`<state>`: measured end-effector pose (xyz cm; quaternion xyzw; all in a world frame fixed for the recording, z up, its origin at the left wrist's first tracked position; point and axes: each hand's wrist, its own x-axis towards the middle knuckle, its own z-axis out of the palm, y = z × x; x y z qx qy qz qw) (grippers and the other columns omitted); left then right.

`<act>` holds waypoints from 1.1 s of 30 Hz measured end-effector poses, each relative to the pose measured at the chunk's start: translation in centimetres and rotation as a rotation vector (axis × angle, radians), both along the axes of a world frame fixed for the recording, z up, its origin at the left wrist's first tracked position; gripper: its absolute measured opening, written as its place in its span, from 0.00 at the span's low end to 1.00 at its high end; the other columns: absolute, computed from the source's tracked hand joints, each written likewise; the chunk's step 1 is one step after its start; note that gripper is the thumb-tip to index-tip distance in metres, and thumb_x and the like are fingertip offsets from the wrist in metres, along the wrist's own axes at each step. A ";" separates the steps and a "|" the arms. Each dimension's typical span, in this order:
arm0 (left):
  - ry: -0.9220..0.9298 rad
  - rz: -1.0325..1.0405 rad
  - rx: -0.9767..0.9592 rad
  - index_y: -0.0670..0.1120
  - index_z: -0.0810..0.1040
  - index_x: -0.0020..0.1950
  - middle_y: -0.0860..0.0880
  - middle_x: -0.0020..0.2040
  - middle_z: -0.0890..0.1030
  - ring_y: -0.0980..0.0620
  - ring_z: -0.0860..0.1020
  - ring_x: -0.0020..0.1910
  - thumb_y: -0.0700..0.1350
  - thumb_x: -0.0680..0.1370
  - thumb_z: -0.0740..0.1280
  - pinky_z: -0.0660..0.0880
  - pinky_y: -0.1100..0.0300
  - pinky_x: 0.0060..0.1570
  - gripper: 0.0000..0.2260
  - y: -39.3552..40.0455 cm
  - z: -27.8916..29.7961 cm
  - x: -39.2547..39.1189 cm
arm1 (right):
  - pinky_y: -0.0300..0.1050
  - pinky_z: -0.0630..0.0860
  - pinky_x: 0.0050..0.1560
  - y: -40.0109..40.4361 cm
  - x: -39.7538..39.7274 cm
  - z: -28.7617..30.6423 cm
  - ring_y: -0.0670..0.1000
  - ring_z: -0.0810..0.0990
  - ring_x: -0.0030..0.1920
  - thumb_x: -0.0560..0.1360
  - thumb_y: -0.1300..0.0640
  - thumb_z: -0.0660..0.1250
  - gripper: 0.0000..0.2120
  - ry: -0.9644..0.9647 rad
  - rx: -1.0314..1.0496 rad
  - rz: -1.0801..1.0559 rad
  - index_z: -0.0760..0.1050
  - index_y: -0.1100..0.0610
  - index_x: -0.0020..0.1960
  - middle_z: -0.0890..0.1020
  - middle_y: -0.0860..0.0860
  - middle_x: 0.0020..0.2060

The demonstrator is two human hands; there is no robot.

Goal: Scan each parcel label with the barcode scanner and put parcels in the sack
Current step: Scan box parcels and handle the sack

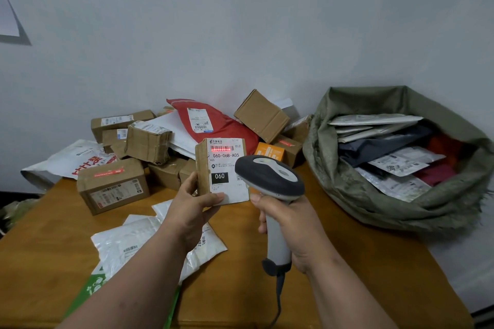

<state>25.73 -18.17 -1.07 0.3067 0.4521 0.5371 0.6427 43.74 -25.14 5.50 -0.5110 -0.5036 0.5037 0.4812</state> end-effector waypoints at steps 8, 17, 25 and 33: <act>-0.003 -0.001 0.004 0.49 0.70 0.73 0.47 0.56 0.85 0.47 0.84 0.54 0.27 0.70 0.70 0.81 0.57 0.44 0.34 0.3 -0.2 0.5 | 0.46 0.76 0.40 0.3 0.4 -0.2 0.50 0.78 0.31 0.65 0.47 0.73 0.09 -0.019 -0.024 -0.009 0.79 0.51 0.35 0.77 0.52 0.29; -0.002 0.003 0.008 0.49 0.71 0.70 0.49 0.52 0.86 0.47 0.83 0.55 0.27 0.70 0.70 0.80 0.54 0.48 0.32 0.4 -0.3 1.1 | 0.47 0.75 0.42 0.7 1.0 -0.2 0.51 0.77 0.32 0.73 0.54 0.74 0.09 -0.018 -0.028 -0.010 0.79 0.55 0.37 0.77 0.54 0.30; -0.006 0.016 -0.010 0.50 0.70 0.72 0.49 0.54 0.85 0.46 0.82 0.56 0.27 0.71 0.69 0.80 0.52 0.50 0.33 0.4 0.1 1.7 | 0.48 0.75 0.43 1.1 1.4 -0.2 0.51 0.77 0.32 0.73 0.53 0.74 0.10 -0.023 -0.026 -0.009 0.79 0.54 0.35 0.77 0.54 0.30; -0.018 0.020 -0.019 0.49 0.64 0.77 0.45 0.60 0.81 0.44 0.81 0.59 0.27 0.71 0.70 0.80 0.53 0.49 0.38 0.4 0.1 2.3 | 0.47 0.75 0.43 1.3 2.0 -0.3 0.50 0.77 0.32 0.72 0.52 0.74 0.09 -0.023 -0.022 0.003 0.78 0.55 0.38 0.77 0.54 0.30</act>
